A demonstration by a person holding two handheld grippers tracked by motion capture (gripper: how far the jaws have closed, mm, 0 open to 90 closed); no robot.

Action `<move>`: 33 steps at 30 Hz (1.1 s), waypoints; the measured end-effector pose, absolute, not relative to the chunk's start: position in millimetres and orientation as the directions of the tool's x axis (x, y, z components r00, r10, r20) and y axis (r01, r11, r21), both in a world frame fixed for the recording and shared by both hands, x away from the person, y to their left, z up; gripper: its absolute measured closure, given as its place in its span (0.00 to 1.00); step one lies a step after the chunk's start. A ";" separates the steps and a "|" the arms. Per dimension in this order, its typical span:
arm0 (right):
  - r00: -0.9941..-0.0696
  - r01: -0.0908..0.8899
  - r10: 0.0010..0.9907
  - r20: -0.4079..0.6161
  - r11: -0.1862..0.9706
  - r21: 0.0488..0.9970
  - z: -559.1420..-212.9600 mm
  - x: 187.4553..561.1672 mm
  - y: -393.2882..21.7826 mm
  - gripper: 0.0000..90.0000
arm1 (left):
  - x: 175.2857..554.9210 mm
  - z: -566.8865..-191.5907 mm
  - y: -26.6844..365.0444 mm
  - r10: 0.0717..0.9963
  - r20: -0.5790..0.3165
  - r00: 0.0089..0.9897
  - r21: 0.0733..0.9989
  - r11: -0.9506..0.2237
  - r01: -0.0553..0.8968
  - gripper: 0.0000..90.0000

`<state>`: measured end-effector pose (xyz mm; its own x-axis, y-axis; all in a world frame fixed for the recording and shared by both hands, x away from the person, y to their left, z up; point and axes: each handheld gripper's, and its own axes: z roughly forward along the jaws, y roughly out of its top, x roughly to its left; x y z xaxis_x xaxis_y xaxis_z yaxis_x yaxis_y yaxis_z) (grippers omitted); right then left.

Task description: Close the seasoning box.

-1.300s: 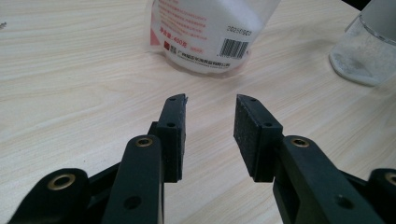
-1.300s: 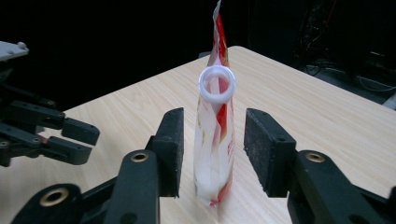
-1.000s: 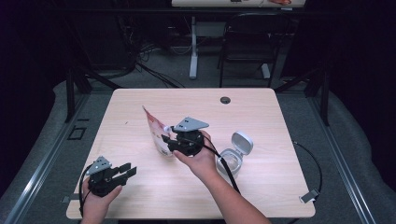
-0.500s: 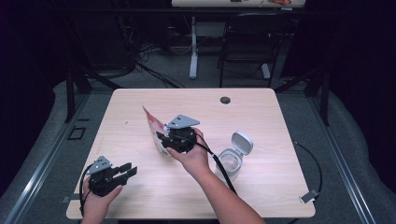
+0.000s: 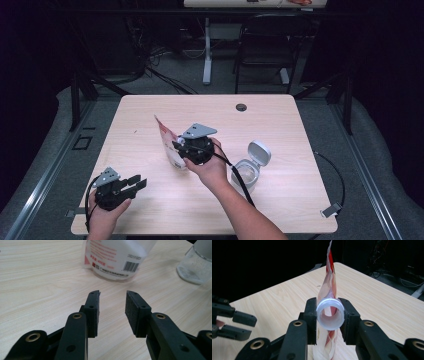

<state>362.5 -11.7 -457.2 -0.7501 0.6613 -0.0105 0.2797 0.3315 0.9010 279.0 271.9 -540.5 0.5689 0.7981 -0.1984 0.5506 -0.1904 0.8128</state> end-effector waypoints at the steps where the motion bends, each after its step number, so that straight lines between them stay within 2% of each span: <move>1: -0.753 0.280 0.658 -0.010 0.333 0.900 -456.8 361.2 -13.2 0.78 | 279.0 -540.9 271.7 0.800 -0.198 0.567 0.816 -0.186 0.547 0.72; 21: -0.815 0.275 0.578 0.043 0.321 0.906 -458.0 314.7 -69.1 0.79 | 279.0 -541.7 267.6 0.796 -0.196 0.573 0.813 -0.195 0.549 0.72; 33: -0.850 0.250 0.526 0.034 0.345 0.905 -457.7 296.8 -91.4 0.78 | 278.9 -542.8 264.1 0.793 -0.190 0.579 0.812 -0.204 0.546 0.72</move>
